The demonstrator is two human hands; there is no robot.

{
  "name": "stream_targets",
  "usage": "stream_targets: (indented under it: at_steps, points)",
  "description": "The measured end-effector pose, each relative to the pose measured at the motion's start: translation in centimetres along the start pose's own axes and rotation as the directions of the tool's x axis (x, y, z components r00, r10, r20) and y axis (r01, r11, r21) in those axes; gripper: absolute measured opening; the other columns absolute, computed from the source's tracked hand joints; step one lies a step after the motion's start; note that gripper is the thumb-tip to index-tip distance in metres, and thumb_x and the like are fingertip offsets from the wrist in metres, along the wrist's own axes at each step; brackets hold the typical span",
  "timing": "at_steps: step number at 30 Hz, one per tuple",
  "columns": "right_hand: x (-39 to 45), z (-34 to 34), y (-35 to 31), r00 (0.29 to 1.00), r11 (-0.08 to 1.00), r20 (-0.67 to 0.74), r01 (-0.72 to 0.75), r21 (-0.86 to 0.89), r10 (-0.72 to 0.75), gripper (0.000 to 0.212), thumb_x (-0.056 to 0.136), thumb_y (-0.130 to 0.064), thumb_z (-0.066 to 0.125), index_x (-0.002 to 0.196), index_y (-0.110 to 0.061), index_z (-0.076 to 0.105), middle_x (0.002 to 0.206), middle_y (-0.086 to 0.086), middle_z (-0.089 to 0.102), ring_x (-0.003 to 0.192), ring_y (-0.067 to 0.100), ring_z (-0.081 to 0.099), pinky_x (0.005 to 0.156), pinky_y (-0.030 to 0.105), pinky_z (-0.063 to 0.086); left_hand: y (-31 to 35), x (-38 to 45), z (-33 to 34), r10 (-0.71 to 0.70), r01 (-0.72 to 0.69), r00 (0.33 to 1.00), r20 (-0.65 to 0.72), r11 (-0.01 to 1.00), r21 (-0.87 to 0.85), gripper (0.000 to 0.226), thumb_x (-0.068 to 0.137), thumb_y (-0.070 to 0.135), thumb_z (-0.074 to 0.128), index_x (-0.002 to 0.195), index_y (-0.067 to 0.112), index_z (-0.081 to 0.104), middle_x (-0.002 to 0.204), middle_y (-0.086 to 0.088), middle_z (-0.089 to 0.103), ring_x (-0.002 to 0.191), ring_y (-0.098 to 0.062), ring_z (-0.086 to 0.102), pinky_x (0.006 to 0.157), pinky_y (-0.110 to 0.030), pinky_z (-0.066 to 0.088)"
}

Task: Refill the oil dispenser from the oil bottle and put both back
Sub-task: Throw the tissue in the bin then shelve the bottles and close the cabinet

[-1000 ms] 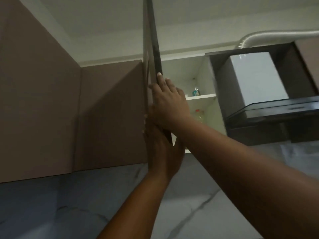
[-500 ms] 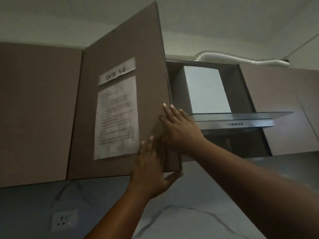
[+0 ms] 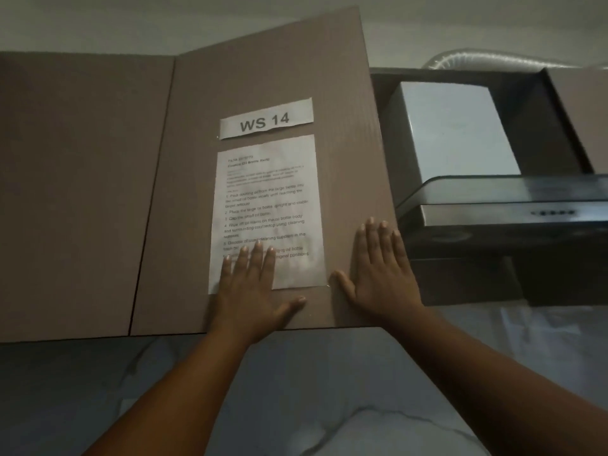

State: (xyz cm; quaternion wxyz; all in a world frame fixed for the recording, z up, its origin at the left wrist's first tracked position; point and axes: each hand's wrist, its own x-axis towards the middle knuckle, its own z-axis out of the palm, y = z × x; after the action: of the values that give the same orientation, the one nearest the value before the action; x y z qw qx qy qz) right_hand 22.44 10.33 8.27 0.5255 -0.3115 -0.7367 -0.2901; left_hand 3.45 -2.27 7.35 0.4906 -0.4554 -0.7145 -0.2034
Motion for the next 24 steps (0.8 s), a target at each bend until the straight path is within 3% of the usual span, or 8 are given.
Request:
stream_targets:
  at_steps: [2,7,12,19,24]
  points:
    - [0.2,2.0,-0.7,0.999,0.999,-0.031,-0.042,0.029,0.042,0.088,0.091,-0.067,0.008,0.148,-0.004,-0.013,0.156,0.016,-0.019,0.144,0.030,-0.022,0.116,0.043,-0.012,-1.2,0.7,2.5,0.017,-0.017,0.999,-0.042,1.000,-0.018,0.110,0.064,0.092,-0.018,0.150,0.022,-0.021,0.161,-0.003,-0.023,0.150,-0.029,-0.017,0.120,-0.049,-0.012]
    - [1.2,6.8,-0.9,0.997,0.992,-0.026,-0.074,0.100,0.077,0.087,0.092,-0.068,0.013,0.150,-0.009,-0.014,0.157,0.010,-0.021,0.144,0.023,-0.024,0.116,0.035,-0.016,-2.2,2.5,7.6,0.098,-0.106,0.984,-0.150,0.994,-0.041,0.098,0.085,0.085,0.016,0.158,0.019,0.004,0.166,-0.007,-0.003,0.152,-0.033,-0.004,0.120,-0.055,0.001]
    - [2.4,11.4,-0.4,0.994,0.979,-0.026,-0.102,0.179,0.109,0.093,0.083,-0.075,0.007,0.152,-0.014,-0.008,0.159,0.004,-0.015,0.145,0.017,-0.018,0.117,0.032,-0.009,-2.6,3.4,9.9,0.146,-0.150,0.960,-0.240,0.989,0.001,0.092,0.089,0.077,0.019,0.156,0.015,0.022,0.165,-0.011,0.011,0.152,-0.034,0.006,0.119,-0.058,0.009]
    - [3.2,14.4,-0.3,0.980,0.971,-0.093,-0.160,0.179,0.179,0.092,0.083,-0.076,0.010,0.152,-0.019,-0.010,0.157,-0.004,-0.018,0.145,0.009,-0.018,0.116,0.029,-0.008,-2.9,4.3,12.1,0.105,-0.141,0.916,-0.387,0.988,-0.065,0.090,0.088,0.075,0.027,0.155,0.015,0.026,0.164,-0.009,0.017,0.151,-0.032,0.014,0.120,-0.056,0.014]
    - [3.3,14.1,-0.2,0.988,0.980,-0.063,-0.132,0.147,0.143,0.088,0.086,-0.073,0.012,0.151,-0.020,-0.015,0.155,-0.004,-0.026,0.144,0.010,-0.022,0.118,0.032,-0.008,-2.8,4.3,11.8,0.105,-0.134,0.922,-0.372,0.989,-0.054,0.089,0.089,0.074,0.023,0.156,0.015,0.023,0.164,-0.010,0.016,0.152,-0.033,0.012,0.121,-0.055,0.011]
